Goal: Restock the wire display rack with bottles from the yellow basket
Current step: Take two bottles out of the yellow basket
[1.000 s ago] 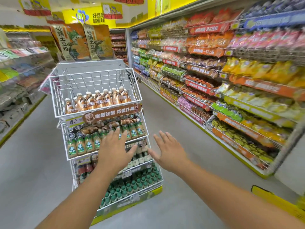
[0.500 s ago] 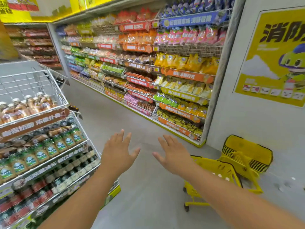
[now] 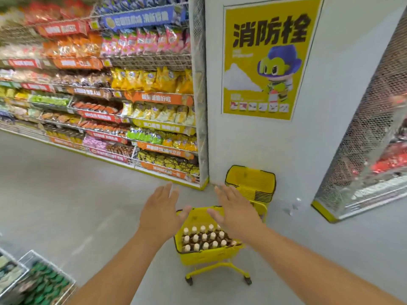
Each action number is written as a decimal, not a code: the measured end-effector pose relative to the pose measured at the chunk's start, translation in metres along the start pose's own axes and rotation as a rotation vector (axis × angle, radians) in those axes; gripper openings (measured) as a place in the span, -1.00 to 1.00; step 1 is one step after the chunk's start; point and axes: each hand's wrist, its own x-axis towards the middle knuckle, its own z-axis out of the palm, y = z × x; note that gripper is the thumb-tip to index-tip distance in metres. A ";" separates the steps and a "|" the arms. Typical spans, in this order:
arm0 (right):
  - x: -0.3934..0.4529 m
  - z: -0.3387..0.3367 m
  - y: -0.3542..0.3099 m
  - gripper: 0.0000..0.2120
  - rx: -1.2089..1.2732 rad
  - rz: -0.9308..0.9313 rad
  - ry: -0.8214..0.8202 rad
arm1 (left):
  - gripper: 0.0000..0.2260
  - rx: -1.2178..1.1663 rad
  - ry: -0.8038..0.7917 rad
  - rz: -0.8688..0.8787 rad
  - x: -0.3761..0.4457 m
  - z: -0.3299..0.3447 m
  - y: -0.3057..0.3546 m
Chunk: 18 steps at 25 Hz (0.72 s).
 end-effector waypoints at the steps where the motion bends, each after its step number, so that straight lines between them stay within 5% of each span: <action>1: 0.000 0.001 0.022 0.03 0.005 0.024 0.000 | -0.19 -0.005 -0.007 0.022 0.013 0.005 0.020; 4: 0.006 0.005 0.071 0.11 0.036 0.102 -0.072 | -0.18 -0.032 -0.025 0.064 0.047 0.023 0.062; 8: 0.028 0.027 0.112 -0.20 0.002 0.184 -0.095 | -0.16 -0.031 -0.099 0.116 0.093 0.057 0.090; 13: 0.084 0.072 0.140 0.00 0.099 0.234 -0.128 | -0.27 -0.077 -0.205 0.138 0.154 0.126 0.088; 18: 0.164 0.130 0.161 0.03 0.144 0.290 -0.221 | -0.16 -0.106 -0.300 0.163 0.228 0.204 0.075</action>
